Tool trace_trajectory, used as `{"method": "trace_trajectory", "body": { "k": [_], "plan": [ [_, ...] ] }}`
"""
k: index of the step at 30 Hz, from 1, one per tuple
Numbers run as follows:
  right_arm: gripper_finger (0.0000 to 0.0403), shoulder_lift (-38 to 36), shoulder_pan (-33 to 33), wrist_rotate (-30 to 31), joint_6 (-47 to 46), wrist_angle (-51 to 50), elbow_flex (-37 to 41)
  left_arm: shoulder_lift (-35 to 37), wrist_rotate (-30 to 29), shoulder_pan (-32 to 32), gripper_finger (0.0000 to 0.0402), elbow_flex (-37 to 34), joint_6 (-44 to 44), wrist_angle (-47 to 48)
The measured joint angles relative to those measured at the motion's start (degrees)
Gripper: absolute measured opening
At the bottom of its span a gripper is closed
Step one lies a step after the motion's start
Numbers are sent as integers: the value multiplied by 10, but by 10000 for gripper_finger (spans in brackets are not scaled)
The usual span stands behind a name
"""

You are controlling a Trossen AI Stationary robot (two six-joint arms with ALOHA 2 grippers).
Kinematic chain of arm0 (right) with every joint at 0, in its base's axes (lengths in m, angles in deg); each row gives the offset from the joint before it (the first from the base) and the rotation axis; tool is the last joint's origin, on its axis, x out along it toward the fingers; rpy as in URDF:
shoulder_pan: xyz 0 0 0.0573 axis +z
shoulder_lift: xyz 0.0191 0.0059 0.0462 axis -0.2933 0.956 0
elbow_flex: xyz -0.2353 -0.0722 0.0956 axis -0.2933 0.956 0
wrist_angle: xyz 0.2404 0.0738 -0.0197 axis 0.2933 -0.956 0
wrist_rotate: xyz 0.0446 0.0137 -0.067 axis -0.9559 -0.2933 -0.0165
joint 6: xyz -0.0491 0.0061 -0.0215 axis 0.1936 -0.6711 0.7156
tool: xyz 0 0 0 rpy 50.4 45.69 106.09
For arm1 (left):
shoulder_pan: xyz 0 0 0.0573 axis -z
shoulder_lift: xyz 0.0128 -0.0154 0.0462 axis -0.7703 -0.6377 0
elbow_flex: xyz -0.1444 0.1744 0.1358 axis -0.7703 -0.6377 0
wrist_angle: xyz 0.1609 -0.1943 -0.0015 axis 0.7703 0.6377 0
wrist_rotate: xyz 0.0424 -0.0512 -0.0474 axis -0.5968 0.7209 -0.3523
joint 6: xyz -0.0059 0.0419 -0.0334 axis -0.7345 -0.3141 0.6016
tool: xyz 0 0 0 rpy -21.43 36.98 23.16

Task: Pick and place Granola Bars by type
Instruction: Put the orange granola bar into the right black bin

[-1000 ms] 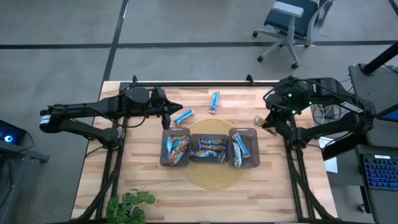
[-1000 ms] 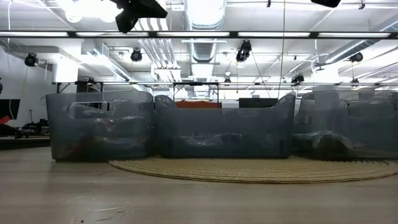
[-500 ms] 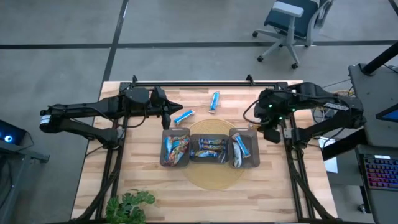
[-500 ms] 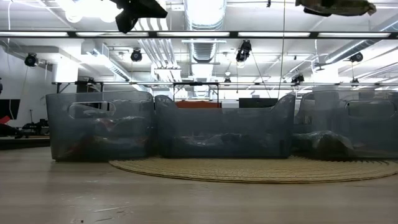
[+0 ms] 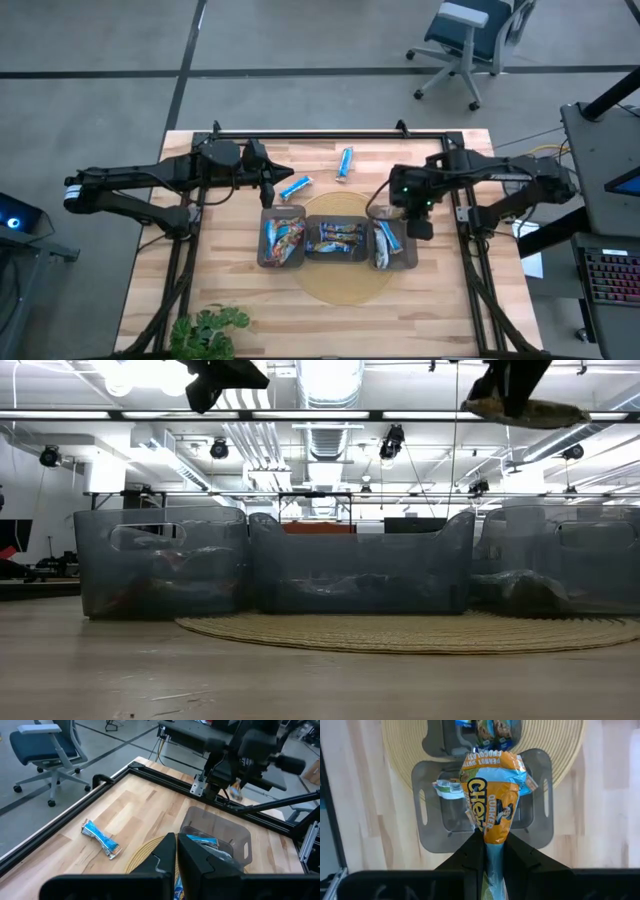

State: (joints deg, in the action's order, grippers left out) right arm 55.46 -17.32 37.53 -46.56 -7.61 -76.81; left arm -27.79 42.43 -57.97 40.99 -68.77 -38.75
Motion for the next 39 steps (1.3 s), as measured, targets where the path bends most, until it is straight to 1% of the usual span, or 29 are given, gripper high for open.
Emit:
{"method": "trace_trajectory", "body": {
  "k": [14, 25, 31, 39],
  "plan": [
    [43, 3, 12, 5, -29, 115, 121, 0, 0, 0, 0, 0, 0, 2],
    [43, 3, 12, 9, -53, 228, 222, 0, 0, 0, 0, 0, 0, 3],
    [43, 3, 11, 9, -75, 274, 248, 0, 0, 0, 0, 0, 0, 3],
    [43, 3, 11, 9, -82, 322, 257, 0, 0, 0, 0, 0, 1, 3]
  ]
}}
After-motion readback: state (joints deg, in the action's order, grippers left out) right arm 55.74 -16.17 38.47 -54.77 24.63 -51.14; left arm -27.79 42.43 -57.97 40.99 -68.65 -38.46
